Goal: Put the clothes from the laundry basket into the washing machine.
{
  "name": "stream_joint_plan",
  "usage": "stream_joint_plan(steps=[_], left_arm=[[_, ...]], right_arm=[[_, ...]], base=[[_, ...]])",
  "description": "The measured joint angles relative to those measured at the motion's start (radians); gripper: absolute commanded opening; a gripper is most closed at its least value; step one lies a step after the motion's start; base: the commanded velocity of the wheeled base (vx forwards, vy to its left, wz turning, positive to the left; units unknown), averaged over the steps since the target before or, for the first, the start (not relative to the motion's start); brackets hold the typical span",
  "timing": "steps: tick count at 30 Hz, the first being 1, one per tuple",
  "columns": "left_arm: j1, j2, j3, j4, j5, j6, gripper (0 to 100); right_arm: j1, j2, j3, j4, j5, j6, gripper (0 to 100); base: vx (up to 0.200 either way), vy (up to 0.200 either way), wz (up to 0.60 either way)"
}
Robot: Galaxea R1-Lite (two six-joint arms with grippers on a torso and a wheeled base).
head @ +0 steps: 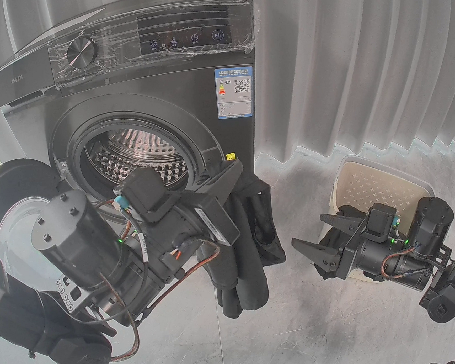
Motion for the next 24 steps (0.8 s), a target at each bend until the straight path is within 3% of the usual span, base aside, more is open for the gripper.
stream_joint_plan(steps=[14,24], left_arm=[[-0.018,-0.004,-0.044,0.0,-0.006,0.01,0],[-0.025,-0.004,-0.054,-0.001,-0.008,0.01,0]], right_arm=[[0.127,0.024,0.007,-0.004,0.004,-0.016,100],[0.124,0.059,-0.042,-0.004,0.001,-0.019,100]], base=[[0.0,0.0,0.0],[0.0,0.0,0.0]])
